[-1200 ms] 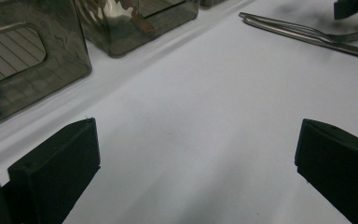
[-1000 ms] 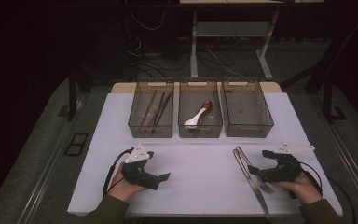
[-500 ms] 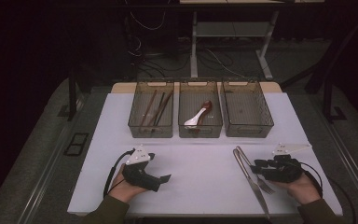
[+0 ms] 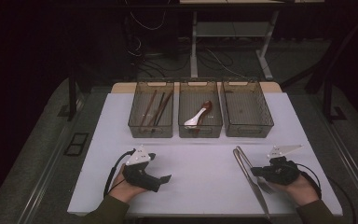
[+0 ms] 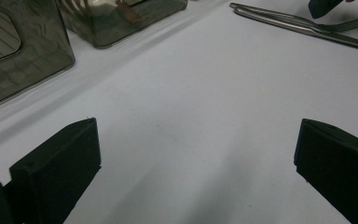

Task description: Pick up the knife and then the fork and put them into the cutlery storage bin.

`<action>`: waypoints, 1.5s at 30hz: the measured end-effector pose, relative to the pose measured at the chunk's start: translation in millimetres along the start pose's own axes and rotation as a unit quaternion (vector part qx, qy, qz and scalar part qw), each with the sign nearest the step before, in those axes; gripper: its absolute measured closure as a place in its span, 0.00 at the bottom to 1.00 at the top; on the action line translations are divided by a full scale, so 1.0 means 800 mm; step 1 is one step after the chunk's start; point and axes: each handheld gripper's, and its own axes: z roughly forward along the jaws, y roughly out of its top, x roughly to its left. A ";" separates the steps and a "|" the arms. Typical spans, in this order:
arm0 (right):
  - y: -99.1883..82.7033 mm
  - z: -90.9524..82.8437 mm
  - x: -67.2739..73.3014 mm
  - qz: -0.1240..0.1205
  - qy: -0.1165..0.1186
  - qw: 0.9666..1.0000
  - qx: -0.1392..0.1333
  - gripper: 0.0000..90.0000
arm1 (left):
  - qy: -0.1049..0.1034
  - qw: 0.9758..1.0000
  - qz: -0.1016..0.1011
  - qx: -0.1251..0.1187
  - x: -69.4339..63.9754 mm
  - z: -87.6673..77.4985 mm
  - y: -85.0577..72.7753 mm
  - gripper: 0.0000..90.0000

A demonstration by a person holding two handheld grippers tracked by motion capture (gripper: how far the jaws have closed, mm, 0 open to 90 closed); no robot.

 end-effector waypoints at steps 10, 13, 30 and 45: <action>-0.002 0.009 0.005 -0.006 -0.017 0.999 0.030 1.00 | -0.002 1.000 0.003 0.002 0.000 0.001 0.001 0.00; -0.003 0.012 0.005 -0.009 -0.022 0.999 0.036 1.00 | -0.001 1.000 0.004 0.003 0.000 0.002 0.001 0.00; -0.004 0.004 -0.008 -0.016 -0.072 0.996 0.044 1.00 | -0.005 1.000 0.007 0.003 -0.001 0.004 0.003 0.00; -0.006 -0.004 -0.035 0.000 -0.097 0.994 0.041 1.00 | -0.005 1.000 0.002 -0.003 -0.002 0.004 0.002 0.00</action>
